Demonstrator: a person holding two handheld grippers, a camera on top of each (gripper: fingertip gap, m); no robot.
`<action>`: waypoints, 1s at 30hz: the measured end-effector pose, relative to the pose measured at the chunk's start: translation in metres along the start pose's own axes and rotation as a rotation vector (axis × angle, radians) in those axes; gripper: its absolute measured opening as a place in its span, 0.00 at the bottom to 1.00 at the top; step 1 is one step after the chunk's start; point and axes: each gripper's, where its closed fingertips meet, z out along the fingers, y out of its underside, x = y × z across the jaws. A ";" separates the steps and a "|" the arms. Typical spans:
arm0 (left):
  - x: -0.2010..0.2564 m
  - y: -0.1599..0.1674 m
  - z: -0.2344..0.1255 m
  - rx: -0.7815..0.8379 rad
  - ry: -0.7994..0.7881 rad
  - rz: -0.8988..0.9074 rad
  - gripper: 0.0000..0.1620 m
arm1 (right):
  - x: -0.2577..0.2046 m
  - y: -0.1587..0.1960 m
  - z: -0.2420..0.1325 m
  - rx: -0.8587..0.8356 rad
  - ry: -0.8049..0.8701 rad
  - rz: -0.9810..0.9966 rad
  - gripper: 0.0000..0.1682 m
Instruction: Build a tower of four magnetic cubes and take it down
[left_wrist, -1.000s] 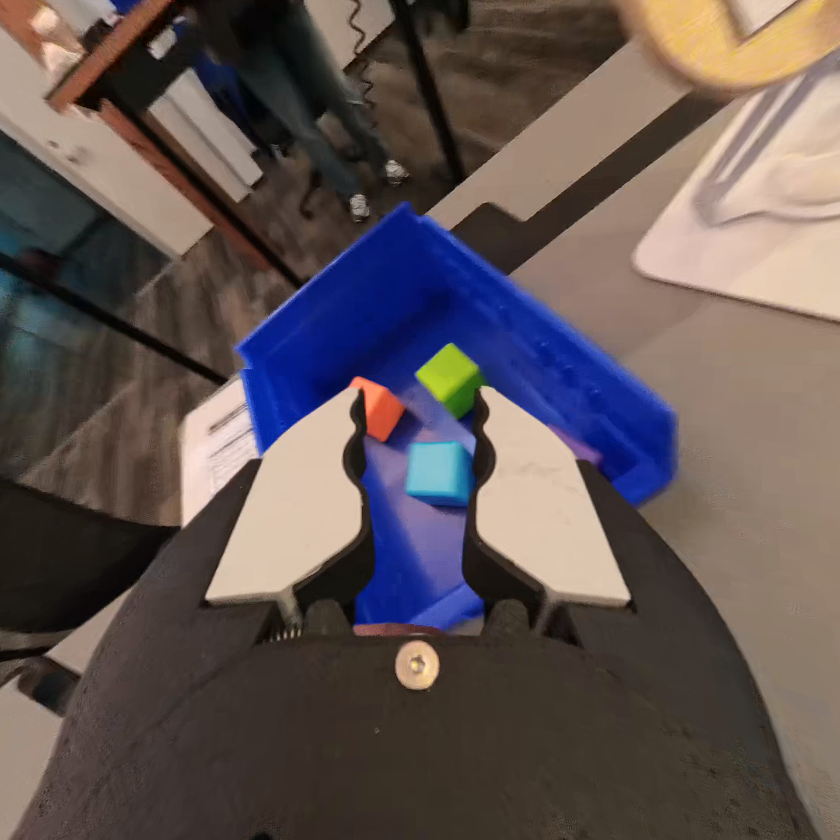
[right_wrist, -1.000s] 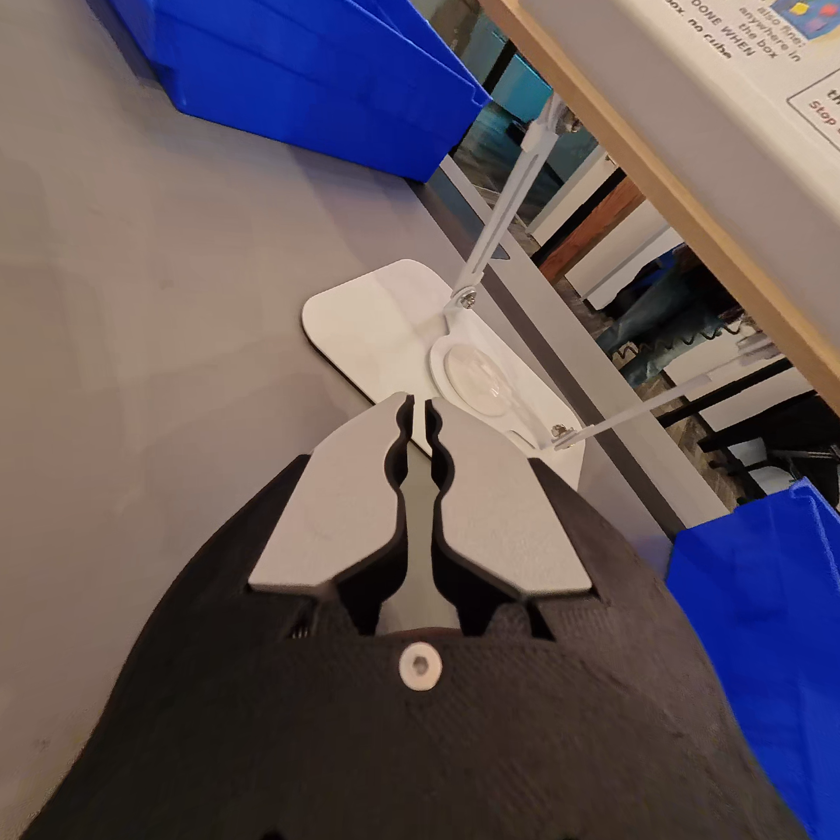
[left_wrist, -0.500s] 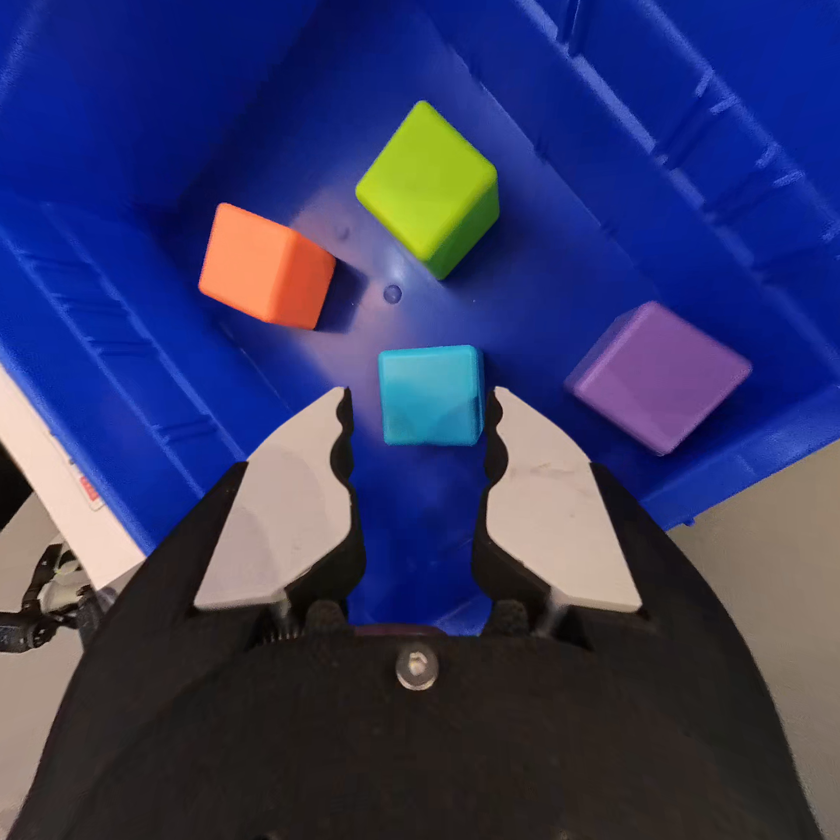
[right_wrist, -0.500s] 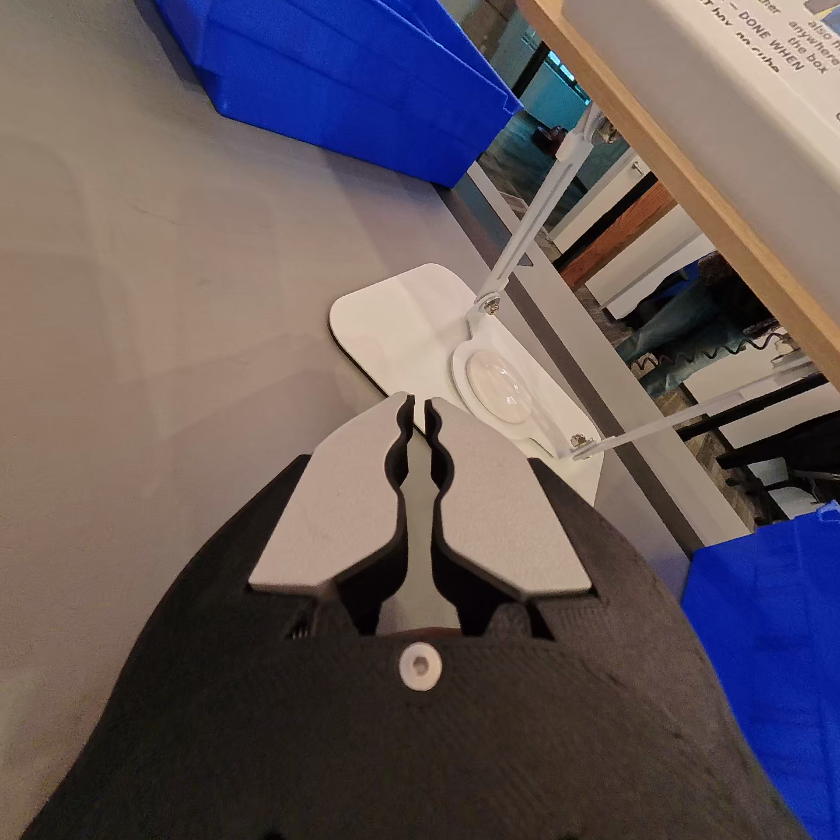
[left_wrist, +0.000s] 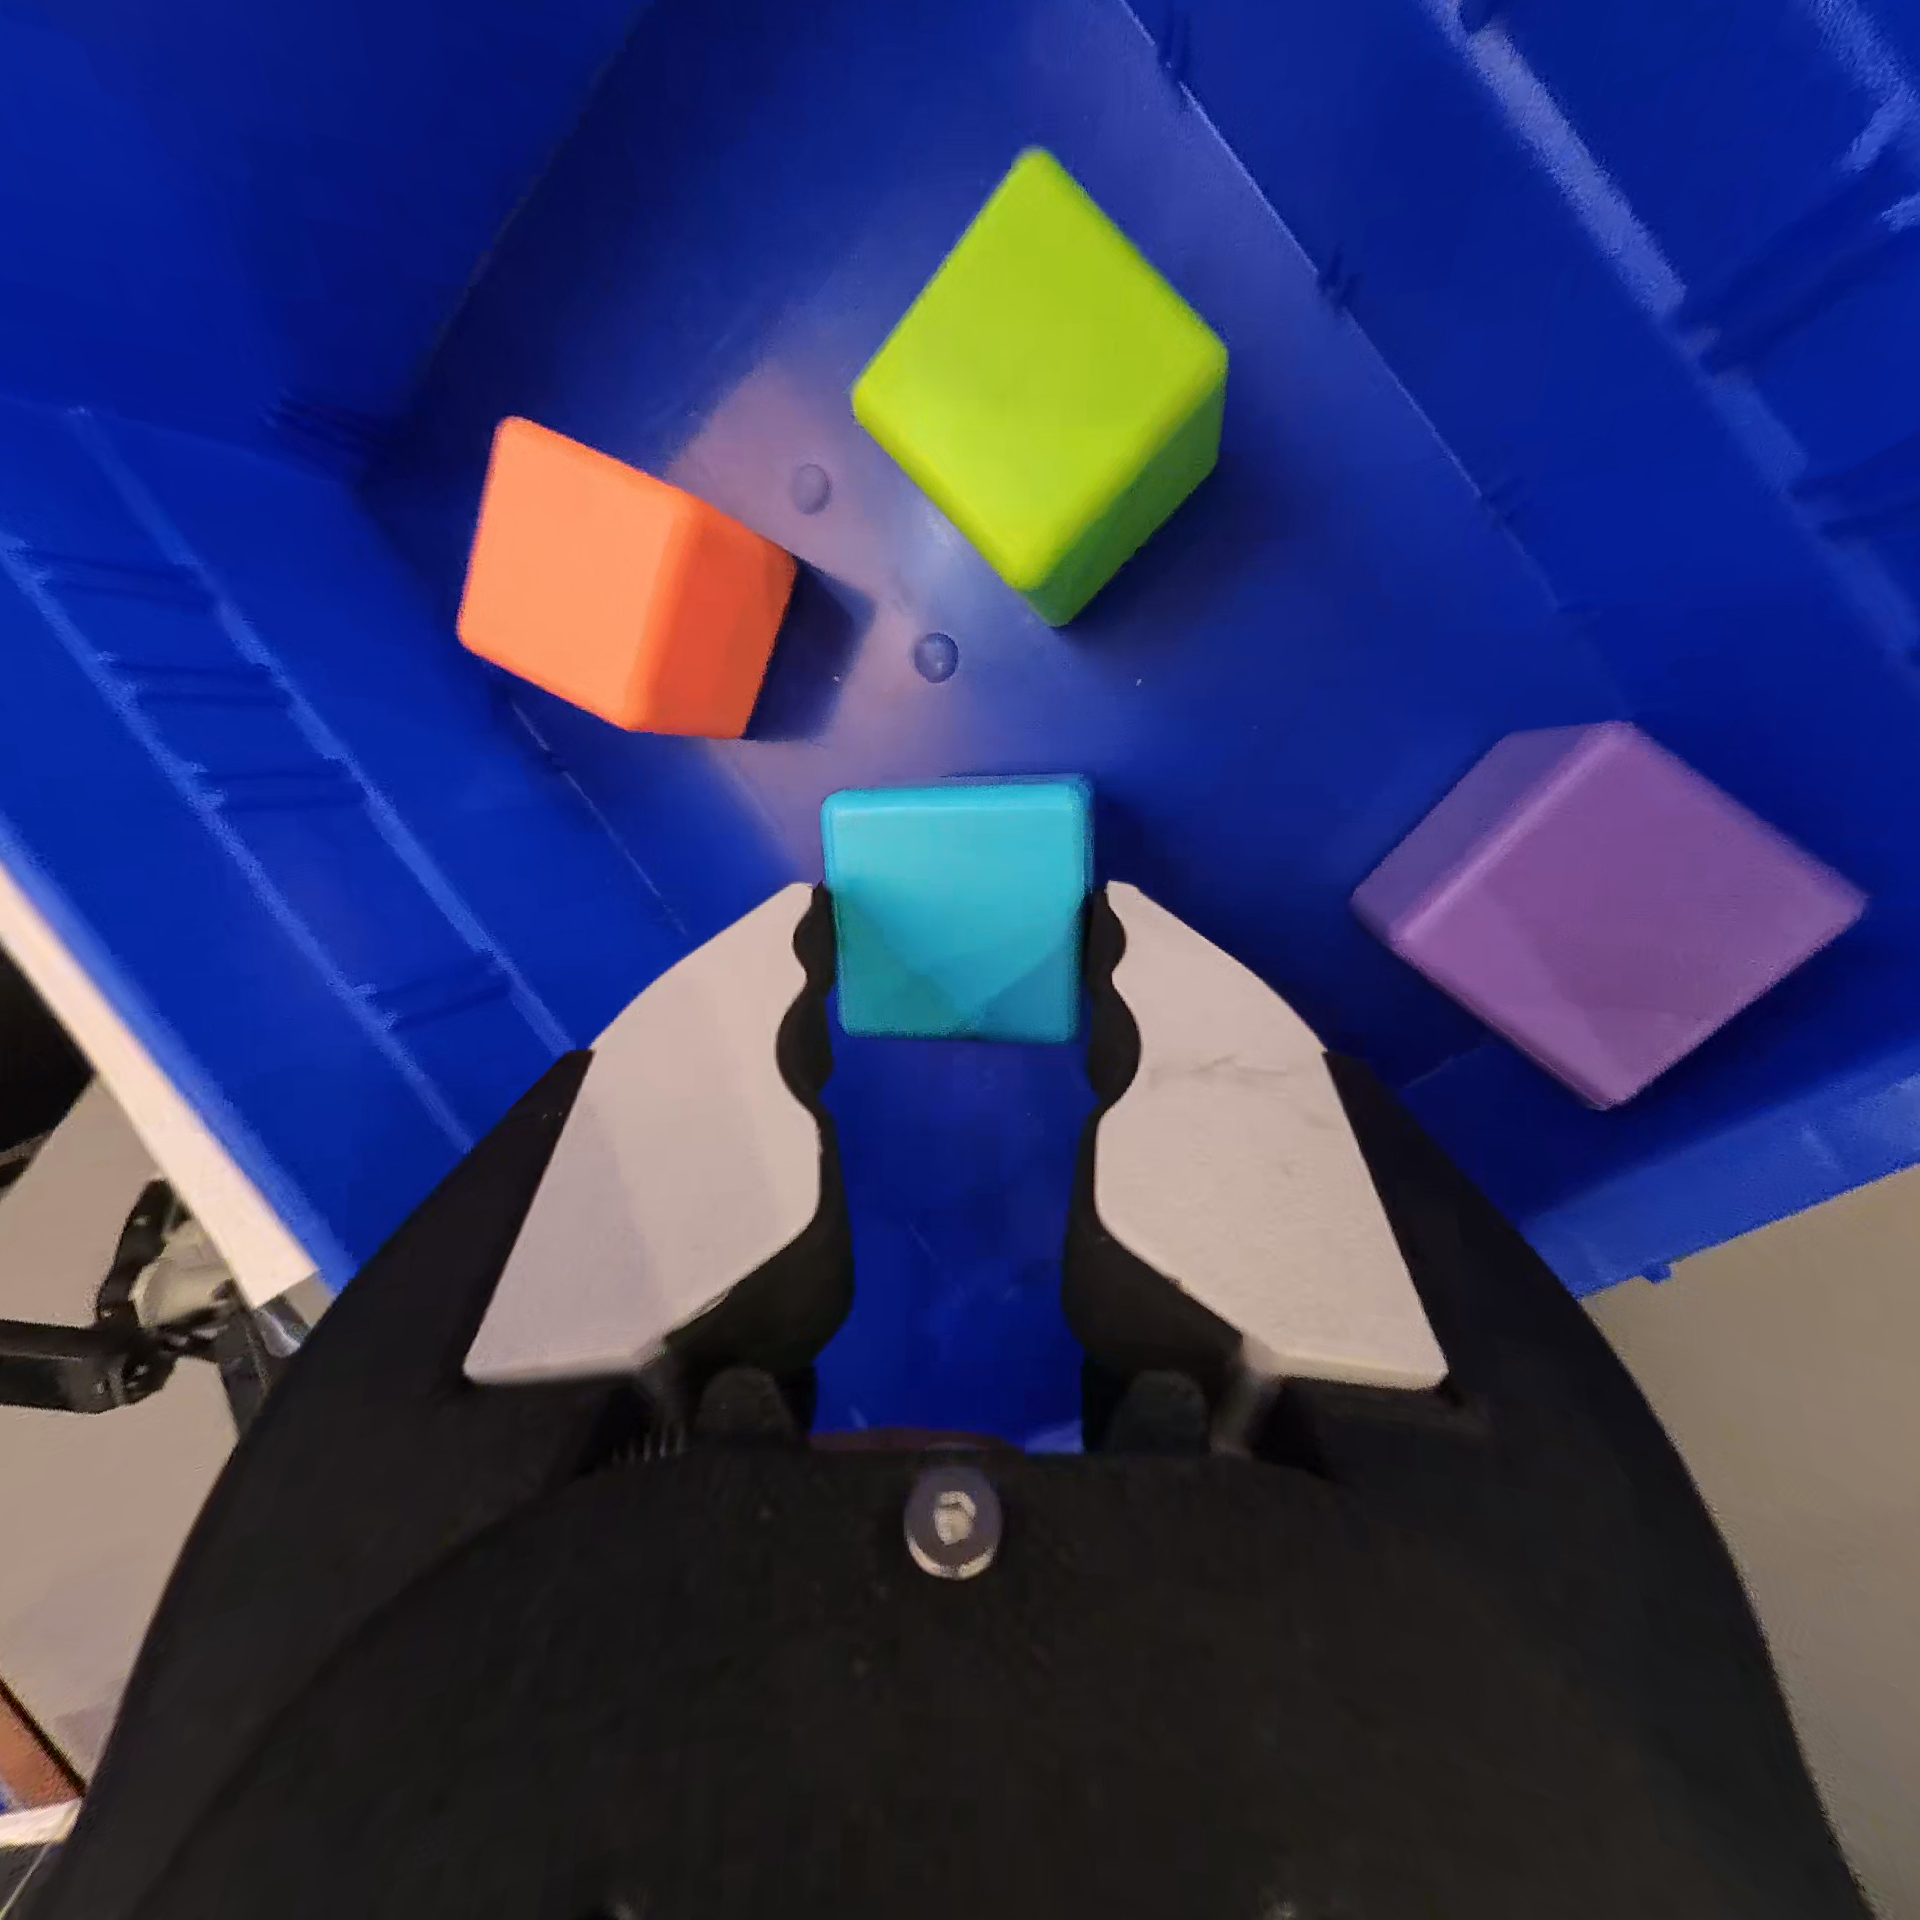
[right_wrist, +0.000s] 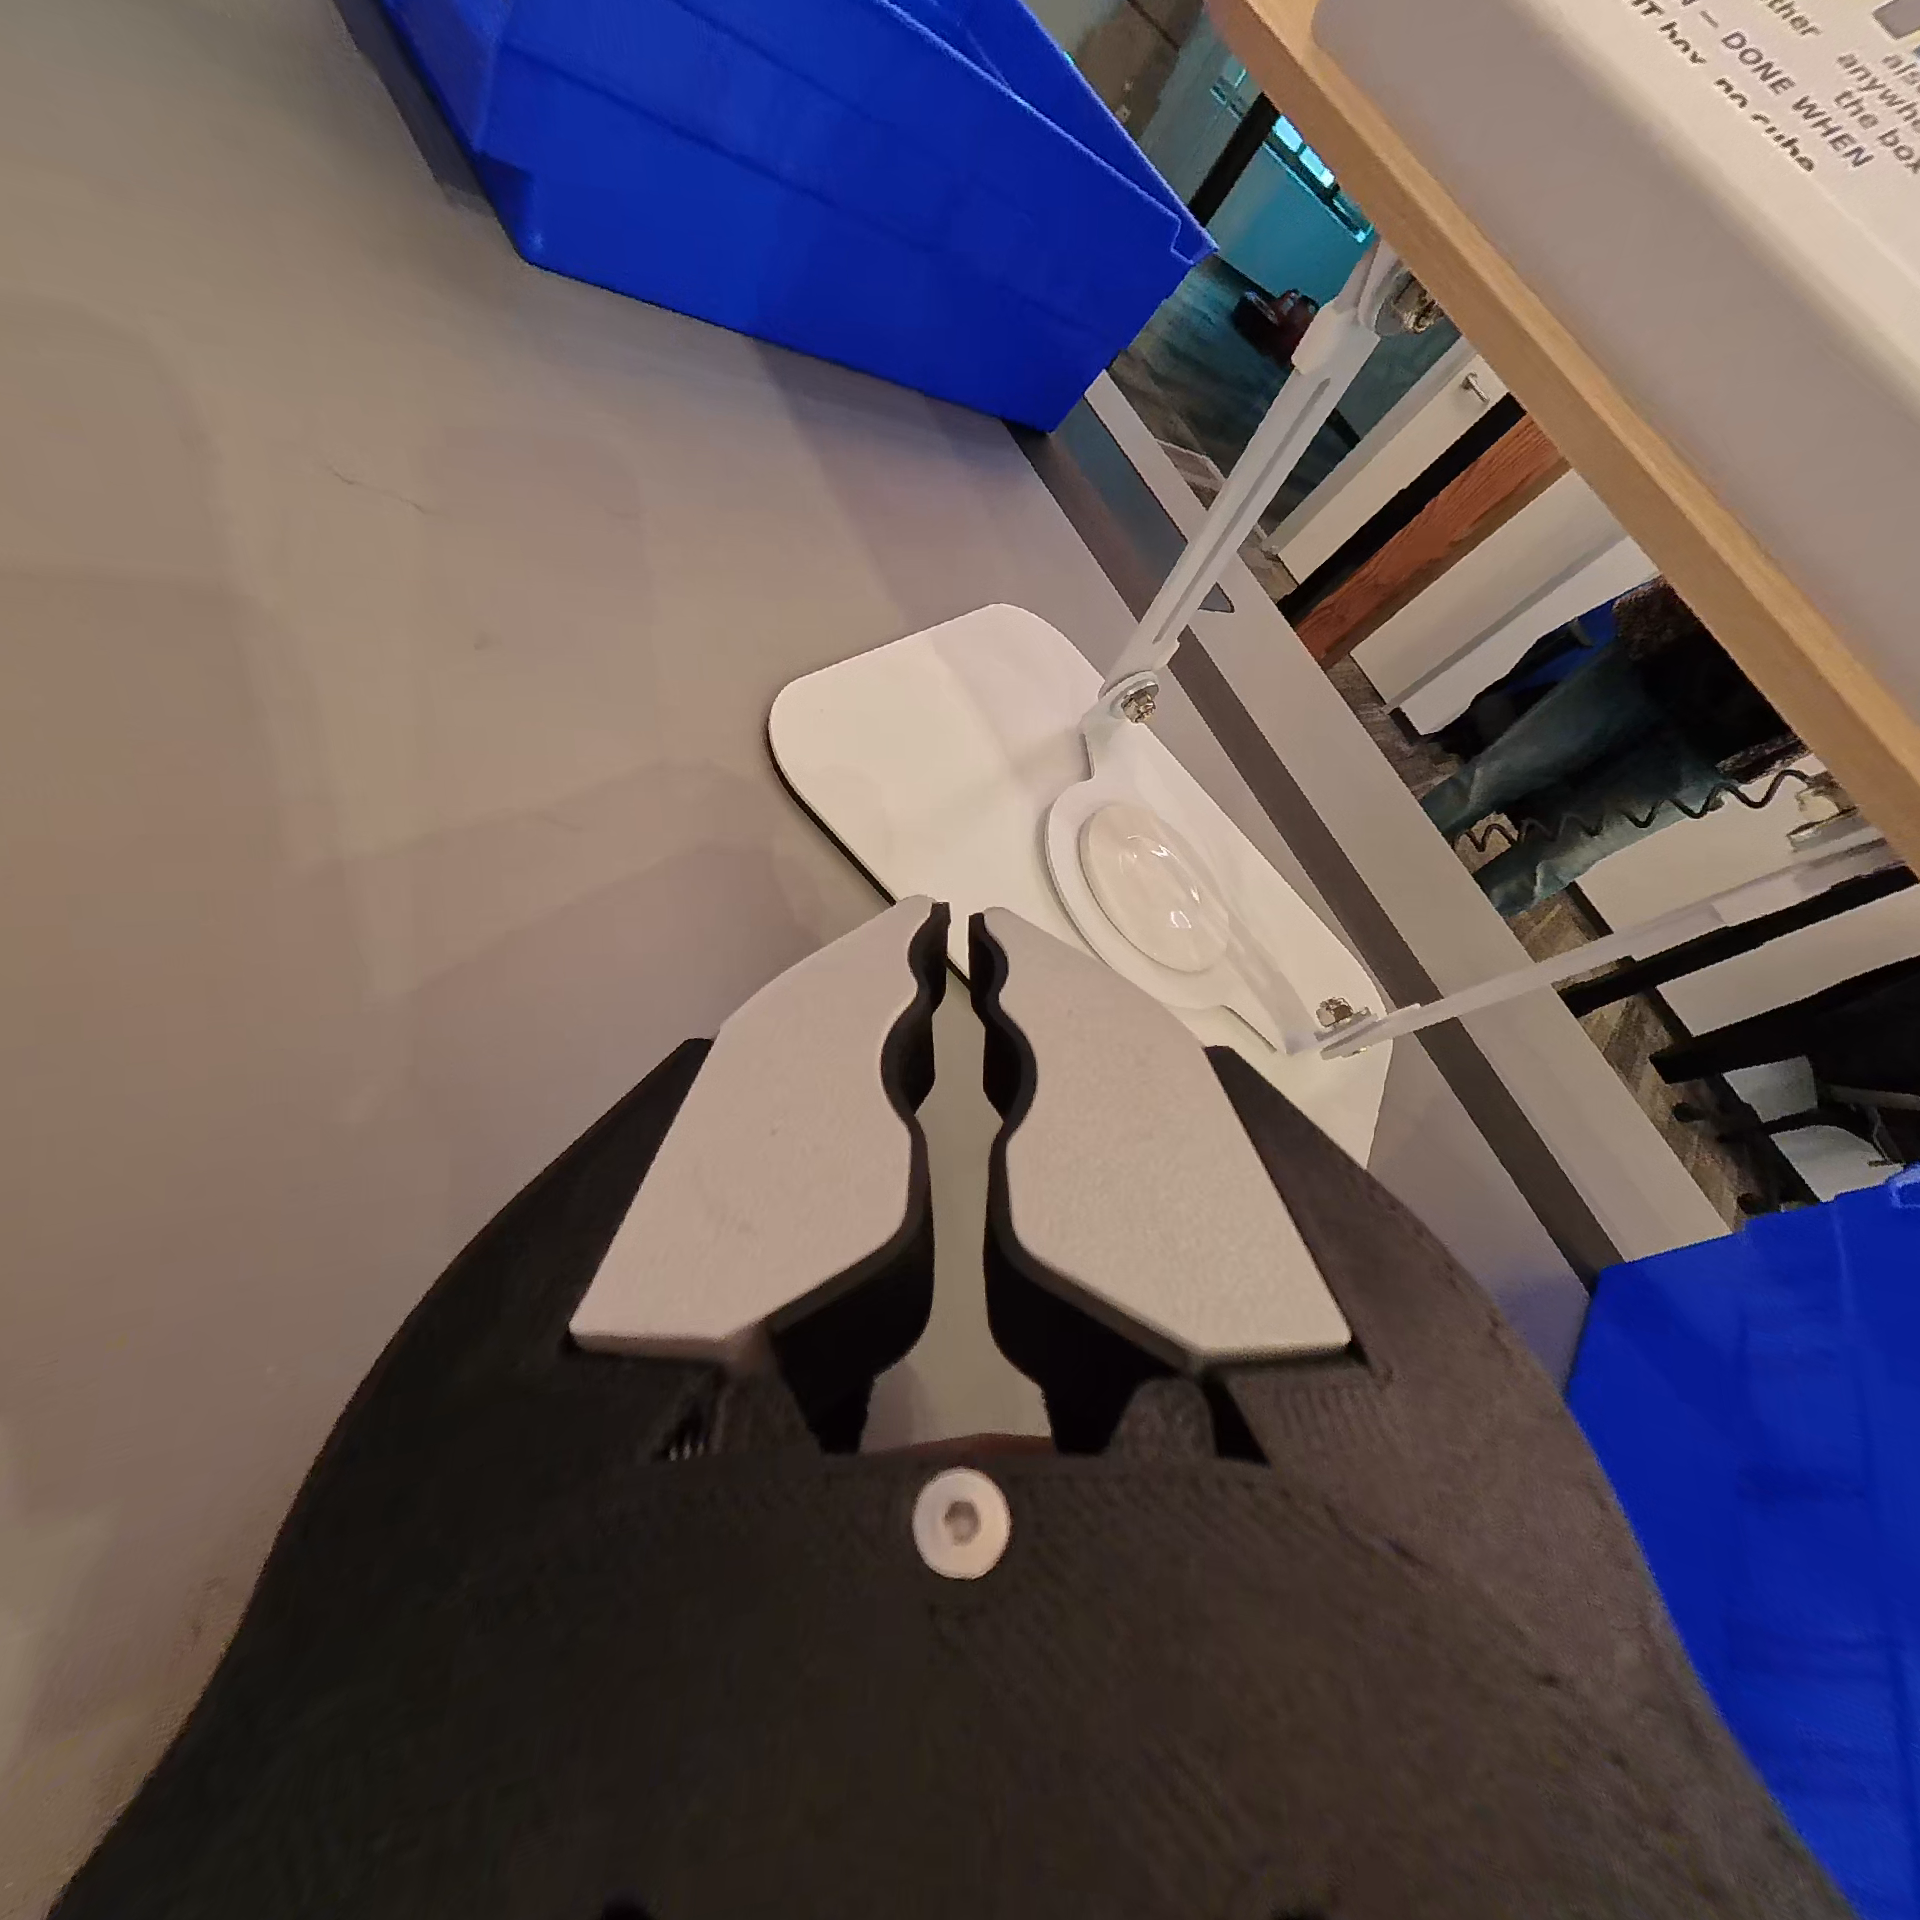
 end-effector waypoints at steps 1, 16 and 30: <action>0.000 -0.004 -0.007 0.027 -0.002 0.003 0.29 | 0.000 0.000 0.000 0.000 0.000 0.002 0.02; 0.148 -0.063 -0.166 0.395 0.150 0.306 0.28 | 0.007 0.003 -0.005 0.008 -0.008 0.054 0.02; 0.361 -0.102 -0.092 0.317 0.416 0.657 0.28 | 0.027 0.015 -0.009 -0.004 0.018 0.102 0.02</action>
